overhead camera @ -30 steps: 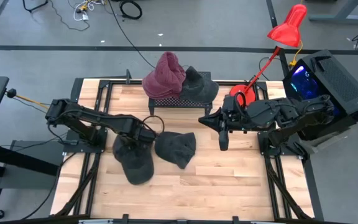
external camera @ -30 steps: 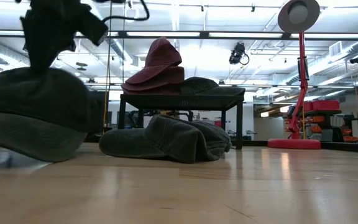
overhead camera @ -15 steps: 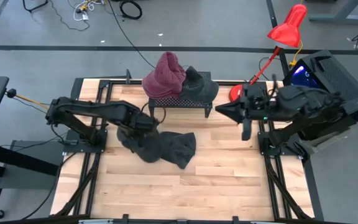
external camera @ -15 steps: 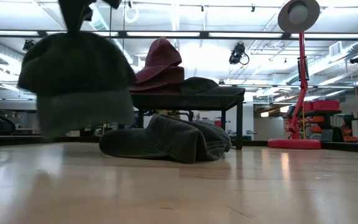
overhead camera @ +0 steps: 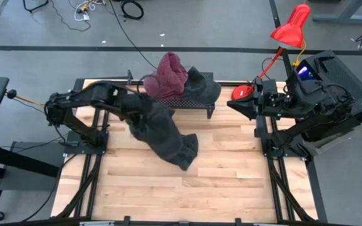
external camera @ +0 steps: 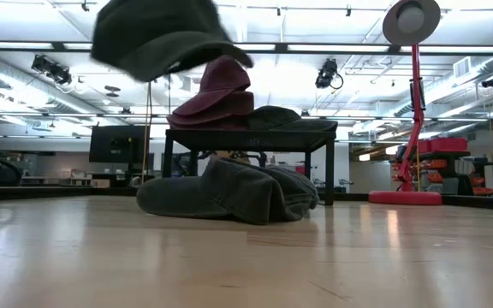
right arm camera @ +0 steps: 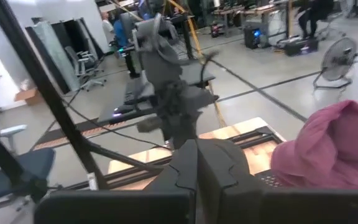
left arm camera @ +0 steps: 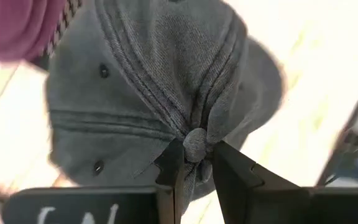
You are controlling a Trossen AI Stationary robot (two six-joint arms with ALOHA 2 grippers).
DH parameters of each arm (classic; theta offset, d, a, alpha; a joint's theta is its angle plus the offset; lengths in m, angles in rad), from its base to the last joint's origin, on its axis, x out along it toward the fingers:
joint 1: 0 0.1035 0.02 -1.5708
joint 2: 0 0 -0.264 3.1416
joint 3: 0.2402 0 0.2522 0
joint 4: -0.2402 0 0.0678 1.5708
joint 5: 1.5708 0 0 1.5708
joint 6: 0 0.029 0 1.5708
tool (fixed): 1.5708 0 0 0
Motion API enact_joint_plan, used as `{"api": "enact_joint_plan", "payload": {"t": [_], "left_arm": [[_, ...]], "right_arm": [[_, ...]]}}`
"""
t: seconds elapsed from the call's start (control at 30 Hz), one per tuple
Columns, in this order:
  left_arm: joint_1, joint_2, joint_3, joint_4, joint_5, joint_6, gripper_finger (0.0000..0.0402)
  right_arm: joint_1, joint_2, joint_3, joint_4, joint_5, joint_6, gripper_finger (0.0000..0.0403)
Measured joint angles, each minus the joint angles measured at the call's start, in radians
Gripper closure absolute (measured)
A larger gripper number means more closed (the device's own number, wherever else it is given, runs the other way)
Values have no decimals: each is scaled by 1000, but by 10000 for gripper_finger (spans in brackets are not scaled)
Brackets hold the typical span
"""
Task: Pick & Place hat
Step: Put the left black cap on top of the black cap on the shelf
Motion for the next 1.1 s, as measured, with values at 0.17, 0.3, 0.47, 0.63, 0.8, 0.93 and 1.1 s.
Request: {"api": "enact_joint_plan", "payload": {"t": [0.17, 0.3, 0.47, 0.63, 0.8, 0.93, 1.1], "left_arm": [[25, 0, 98, 84, 3, -1, 330], [38, 0, 148, 144, 4, -3, 333], [67, -1, 181, 291, 49, 27, 333], [103, 2, 181, 469, 133, 41, 331], [144, 17, 180, 576, 173, 49, 330], [183, 22, 180, 661, 205, 52, 330], [238, 33, 180, 770, 211, 52, 330]], "right_arm": [[0, 0, 0, -10, 22, -24, 396], [0, 0, 0, -16, 21, -24, 396], [0, 0, 0, -18, 18, -24, 396], [0, 0, 0, -24, 18, -24, 396], [0, -4, 0, -21, 29, -24, 396], [0, -17, 0, -20, 61, -25, 396], [0, -32, 0, 3, 92, -35, 396]]}}
